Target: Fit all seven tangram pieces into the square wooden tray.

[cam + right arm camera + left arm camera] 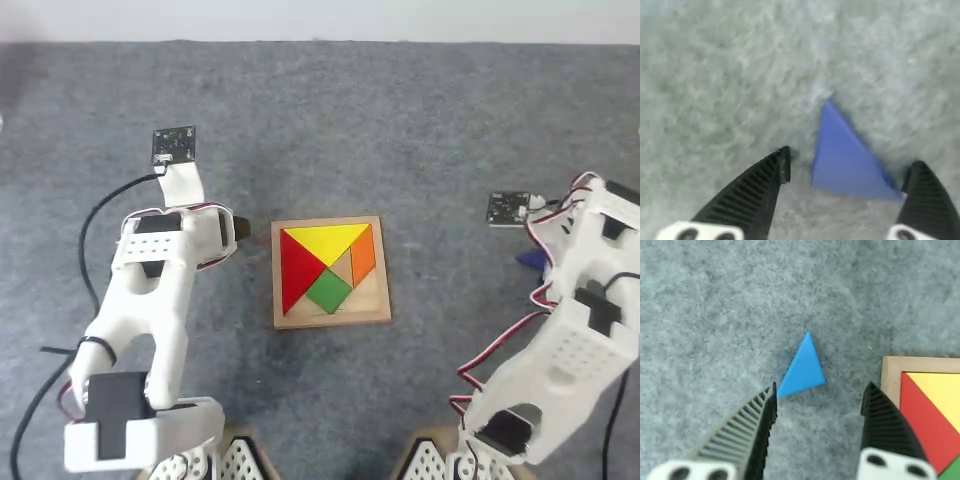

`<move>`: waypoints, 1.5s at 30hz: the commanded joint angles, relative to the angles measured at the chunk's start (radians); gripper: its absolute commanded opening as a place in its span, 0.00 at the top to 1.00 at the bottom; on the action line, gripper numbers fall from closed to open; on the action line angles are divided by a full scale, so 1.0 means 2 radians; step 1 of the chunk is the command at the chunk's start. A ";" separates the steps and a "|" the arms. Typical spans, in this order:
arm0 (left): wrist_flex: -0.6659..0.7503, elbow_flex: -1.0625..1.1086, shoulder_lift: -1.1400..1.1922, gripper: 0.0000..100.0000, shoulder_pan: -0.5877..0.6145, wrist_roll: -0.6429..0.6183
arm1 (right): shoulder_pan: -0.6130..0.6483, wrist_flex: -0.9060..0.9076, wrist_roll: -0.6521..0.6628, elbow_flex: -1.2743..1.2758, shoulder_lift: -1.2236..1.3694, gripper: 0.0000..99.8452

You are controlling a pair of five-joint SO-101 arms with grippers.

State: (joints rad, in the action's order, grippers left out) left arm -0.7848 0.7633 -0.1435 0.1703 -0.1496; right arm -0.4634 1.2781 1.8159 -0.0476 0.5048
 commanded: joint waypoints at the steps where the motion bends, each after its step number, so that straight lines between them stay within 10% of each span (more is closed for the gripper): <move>1: 0.007 -0.009 -0.018 0.73 -0.001 -0.004 | -0.016 0.039 0.041 -0.042 -0.007 0.62; 14: 0.008 -0.001 -0.018 0.73 -0.001 -0.004 | -0.006 0.049 0.167 -0.069 0.023 0.62; 45: 0.008 -0.001 -0.018 0.73 -0.001 -0.005 | -0.023 0.111 0.213 -0.107 0.033 0.81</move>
State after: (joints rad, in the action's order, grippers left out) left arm -0.7848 0.7633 -0.1435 0.1703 -0.1496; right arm -0.4849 1.4331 2.2716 -0.2225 0.5969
